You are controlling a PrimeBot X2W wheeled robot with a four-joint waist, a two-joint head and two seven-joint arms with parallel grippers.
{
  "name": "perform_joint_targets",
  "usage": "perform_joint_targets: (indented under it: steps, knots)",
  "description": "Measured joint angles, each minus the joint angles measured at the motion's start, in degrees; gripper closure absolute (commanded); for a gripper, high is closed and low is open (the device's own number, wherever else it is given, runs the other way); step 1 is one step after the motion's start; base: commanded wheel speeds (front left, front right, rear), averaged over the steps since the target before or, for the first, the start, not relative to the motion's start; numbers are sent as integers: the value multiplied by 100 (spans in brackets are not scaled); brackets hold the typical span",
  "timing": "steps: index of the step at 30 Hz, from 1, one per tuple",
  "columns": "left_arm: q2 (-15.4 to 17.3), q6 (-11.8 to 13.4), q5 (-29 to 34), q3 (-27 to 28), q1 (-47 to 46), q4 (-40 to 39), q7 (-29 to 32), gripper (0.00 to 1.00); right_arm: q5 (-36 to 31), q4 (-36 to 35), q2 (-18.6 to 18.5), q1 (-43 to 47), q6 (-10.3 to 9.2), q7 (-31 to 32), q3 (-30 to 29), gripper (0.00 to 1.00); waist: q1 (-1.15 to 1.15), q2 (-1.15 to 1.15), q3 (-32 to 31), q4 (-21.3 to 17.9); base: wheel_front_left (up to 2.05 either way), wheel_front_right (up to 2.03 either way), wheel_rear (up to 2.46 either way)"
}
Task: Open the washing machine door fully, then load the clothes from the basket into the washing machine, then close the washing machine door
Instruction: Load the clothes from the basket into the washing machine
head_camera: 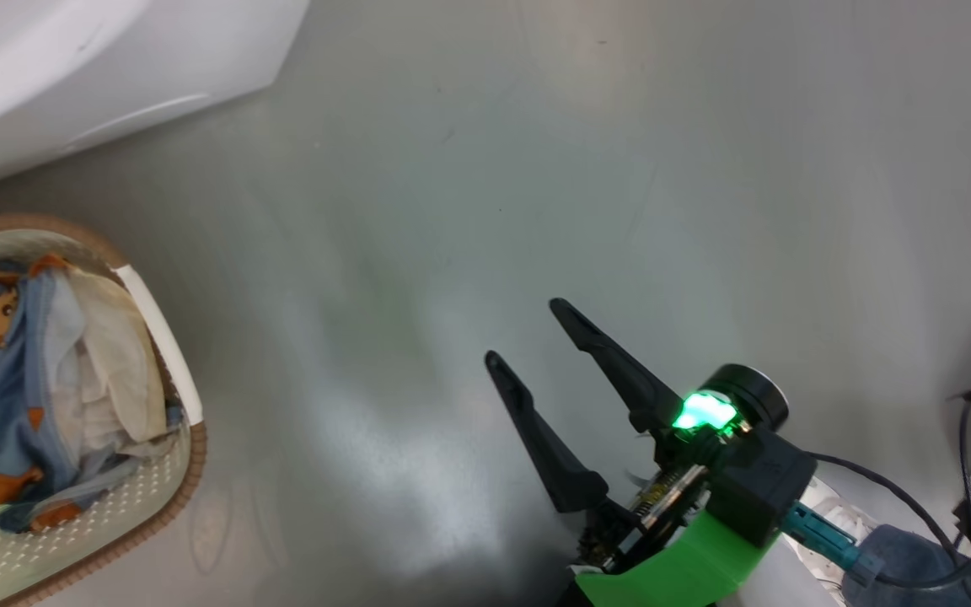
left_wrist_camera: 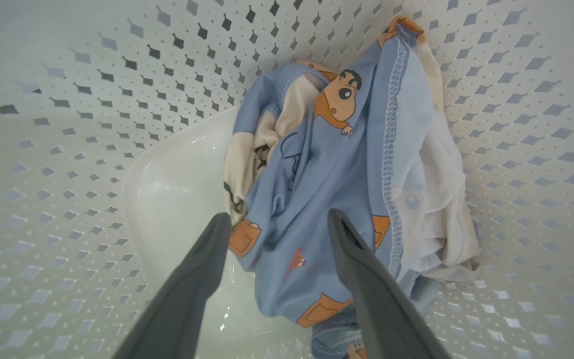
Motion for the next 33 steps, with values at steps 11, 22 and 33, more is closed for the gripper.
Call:
perform_joint_targets:
  steps: [11, 22, 33]
  knots:
    - [288, 0, -14, 96, -221, 382, 197, 0, 8, 99, 15, -179, 0, -12, 120, 0, 0, 0, 265, -301, 0, 0, 0]
    - [487, -4, -133, 94, -234, 363, 436, 0, 101, 301, 21, -190, 0, -12, 131, 0, 0, 0, 378, -454, 0, 0, 0]
    - [619, -63, -274, 104, -236, 137, 732, 0, 109, 118, 35, -186, 0, -12, 267, 0, 0, 0, 647, -610, 0, 0, 0]
